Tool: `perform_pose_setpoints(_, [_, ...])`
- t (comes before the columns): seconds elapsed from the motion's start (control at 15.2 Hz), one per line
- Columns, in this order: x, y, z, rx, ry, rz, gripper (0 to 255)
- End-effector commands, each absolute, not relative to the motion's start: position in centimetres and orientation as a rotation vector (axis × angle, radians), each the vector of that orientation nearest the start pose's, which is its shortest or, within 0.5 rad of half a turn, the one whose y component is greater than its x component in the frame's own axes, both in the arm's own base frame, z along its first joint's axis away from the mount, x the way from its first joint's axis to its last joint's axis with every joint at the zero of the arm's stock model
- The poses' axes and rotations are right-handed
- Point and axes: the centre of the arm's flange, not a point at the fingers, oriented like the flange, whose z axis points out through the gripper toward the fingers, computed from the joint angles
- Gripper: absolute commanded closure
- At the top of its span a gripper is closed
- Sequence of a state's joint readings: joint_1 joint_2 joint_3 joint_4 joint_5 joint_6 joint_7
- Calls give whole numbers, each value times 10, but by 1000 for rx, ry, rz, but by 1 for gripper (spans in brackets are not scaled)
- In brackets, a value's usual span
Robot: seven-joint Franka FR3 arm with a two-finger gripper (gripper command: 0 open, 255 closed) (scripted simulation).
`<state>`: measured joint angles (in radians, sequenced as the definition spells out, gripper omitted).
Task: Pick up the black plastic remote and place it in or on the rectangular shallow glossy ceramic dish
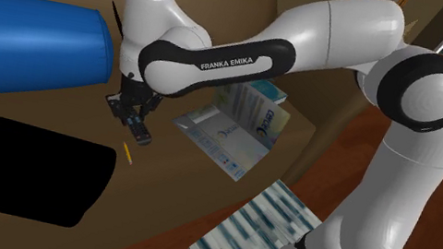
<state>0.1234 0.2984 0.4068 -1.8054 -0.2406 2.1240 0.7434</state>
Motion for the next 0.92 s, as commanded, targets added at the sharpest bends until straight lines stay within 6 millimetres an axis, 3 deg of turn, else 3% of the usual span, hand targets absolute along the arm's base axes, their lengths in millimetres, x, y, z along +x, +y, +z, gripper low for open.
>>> perform_pose_setpoints(0.0, [560,295,406,-3178,175,-149,255])
perform_pose_setpoints(0.86, [560,295,475,-3178,175,-149,255])
